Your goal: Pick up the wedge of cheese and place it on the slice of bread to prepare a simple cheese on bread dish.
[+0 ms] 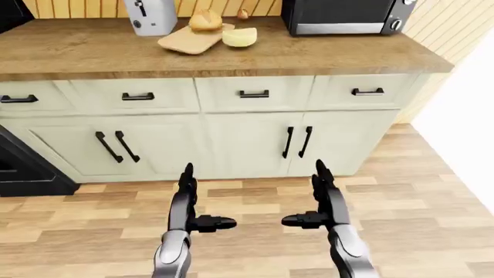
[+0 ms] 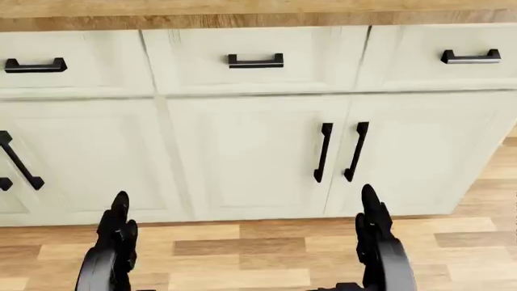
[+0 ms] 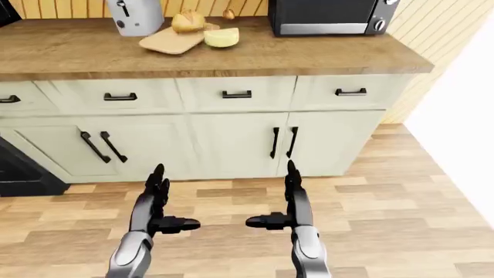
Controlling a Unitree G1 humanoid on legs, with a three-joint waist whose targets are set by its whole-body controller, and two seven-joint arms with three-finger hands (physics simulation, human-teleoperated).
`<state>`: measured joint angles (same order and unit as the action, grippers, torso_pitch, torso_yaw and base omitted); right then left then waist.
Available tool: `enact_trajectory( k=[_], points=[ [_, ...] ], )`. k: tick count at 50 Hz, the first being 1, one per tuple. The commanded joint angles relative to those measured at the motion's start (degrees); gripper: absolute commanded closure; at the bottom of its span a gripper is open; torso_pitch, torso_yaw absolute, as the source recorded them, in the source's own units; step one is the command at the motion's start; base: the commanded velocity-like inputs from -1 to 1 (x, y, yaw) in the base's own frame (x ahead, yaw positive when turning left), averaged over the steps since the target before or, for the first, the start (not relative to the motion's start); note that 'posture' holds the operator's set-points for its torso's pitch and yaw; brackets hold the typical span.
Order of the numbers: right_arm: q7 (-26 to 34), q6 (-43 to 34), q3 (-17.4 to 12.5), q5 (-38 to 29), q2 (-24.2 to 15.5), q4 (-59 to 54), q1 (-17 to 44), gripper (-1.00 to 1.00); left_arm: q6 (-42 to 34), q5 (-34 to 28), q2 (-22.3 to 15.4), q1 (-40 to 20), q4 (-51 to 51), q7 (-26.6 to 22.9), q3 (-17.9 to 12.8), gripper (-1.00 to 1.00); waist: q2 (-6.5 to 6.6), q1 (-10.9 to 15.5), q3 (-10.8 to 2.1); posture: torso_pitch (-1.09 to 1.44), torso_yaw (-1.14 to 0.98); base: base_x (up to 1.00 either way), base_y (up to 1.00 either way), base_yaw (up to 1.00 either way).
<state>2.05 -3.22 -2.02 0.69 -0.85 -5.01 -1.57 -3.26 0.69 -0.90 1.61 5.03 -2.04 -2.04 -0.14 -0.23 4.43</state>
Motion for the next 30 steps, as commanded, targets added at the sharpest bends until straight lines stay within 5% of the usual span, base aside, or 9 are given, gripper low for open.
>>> enact_trajectory(
  k=[1,3,5,7,8,17,30],
  points=[
    [-0.4,4.2,0.0,-0.4,-0.2,2.0,2.6,-1.0,2.5,-2.4,-0.2,-2.8,-8.9,1.1,1.2,-1.0,-0.45,-0.1,-0.05,0.0,0.0,0.0,0.0,0.0],
    [-0.3,3.5,0.2,-0.5,-0.2,2.7,2.4,-1.0,0.8,-2.3,-0.2,-3.3,-10.1,0.9,1.0,-1.0,0.01,0.2,-3.65,0.0,0.0,0.0,0.0,0.0],
    [-0.4,4.8,-0.1,-0.5,-0.3,0.3,3.8,-1.0,0.3,-1.5,-0.7,-5.7,-7.9,0.5,0.0,-1.0,-0.58,0.2,-1.01,0.0,0.0,0.0,0.0,0.0],
    [-0.4,4.6,0.0,-0.5,-0.3,0.8,3.6,-1.0,0.5,-1.7,-0.7,-6.0,-7.5,0.4,0.0,-1.0,-0.56,0.4,-3.98,0.0,0.0,0.0,0.0,0.0],
    [-0.4,4.6,-0.1,-0.5,-0.5,0.8,3.7,-1.0,0.9,-1.7,-0.8,-6.4,-6.8,0.3,-0.2,-1.0,-0.52,0.4,-4.35,0.0,0.0,0.0,0.0,0.0],
    [-1.0,-2.5,0.1,-1.4,-0.6,8.3,5.4,-1.0,-3.2,-2.1,-1.5,-8.1,-10.9,-0.2,-0.8,-1.0,-0.2,0.4,-5.01,0.0,0.0,0.0,0.0,0.0],
    [-2.7,-22.1,-2.2,-1.8,-2.5,24.7,14.6,-1.0,-21.9,-3.9,-3.4,-15.5,-28.4,-2.4,-1.8,-1.0,-0.23,0.6,-5.42,0.0,0.0,0.0,0.0,0.0]
  ],
)
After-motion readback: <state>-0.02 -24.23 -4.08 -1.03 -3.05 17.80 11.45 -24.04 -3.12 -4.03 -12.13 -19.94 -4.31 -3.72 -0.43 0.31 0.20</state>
